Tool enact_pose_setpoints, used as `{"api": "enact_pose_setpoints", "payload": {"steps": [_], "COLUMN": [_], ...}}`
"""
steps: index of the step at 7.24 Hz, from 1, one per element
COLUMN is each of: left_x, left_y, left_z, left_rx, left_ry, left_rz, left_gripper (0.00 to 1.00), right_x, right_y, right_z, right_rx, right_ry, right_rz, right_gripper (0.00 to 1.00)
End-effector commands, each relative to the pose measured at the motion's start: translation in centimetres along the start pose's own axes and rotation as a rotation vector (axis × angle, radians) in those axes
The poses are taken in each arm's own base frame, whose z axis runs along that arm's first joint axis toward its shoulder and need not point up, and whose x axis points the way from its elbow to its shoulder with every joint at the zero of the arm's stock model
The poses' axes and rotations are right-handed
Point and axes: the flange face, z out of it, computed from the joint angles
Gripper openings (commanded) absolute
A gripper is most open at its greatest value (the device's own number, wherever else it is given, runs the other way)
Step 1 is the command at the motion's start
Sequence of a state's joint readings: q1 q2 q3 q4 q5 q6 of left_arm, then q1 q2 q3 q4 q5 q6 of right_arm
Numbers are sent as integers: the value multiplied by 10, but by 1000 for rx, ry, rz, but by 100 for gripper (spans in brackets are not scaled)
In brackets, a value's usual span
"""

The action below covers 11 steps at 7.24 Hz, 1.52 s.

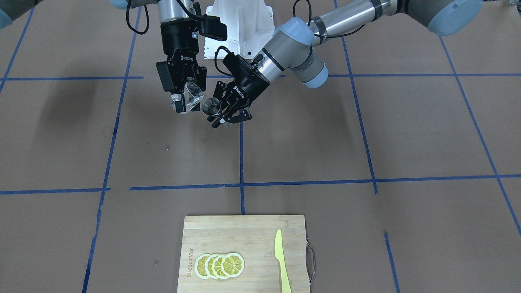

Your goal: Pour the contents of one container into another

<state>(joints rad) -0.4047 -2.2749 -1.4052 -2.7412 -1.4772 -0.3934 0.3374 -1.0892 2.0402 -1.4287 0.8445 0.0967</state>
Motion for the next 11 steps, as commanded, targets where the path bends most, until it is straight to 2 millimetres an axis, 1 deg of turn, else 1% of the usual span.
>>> {"api": "enact_pose_setpoints", "payload": {"steps": [1,2,3,4,5,8,9,10,11], "left_x": [0,0,-1,-1,-2,-4,-5,-7,-11], "left_y": [0,-1,-2,-3,-4,-7,-7,-9,-11], "left_z": [0,-1,-2,-2,-4,-6,-7,-8,-10], "left_rx": [1,3,17,20,31,50,52,60,74], "left_ry": [0,1,3,5,8,11,11,12,11], "left_rz": [2,-1,-2,-5,-8,-17,-53,-72,-100], "left_gripper": [0,0,0,0,0,0,0,0,0], "right_x": [0,0,0,-3,-2,10,18,25,32], "right_y": [-5,-9,-9,-9,-10,-11,-12,-3,10], "right_z": [-3,-5,-6,-6,-7,-9,-12,-10,-7], "right_rx": [14,25,27,26,28,78,85,78,66], "right_ry": [3,0,-2,-8,-9,-11,-6,3,14], "right_rz": [12,37,68,137,159,257,302,383,436], "right_gripper": [0,0,0,0,0,0,0,0,0]}}
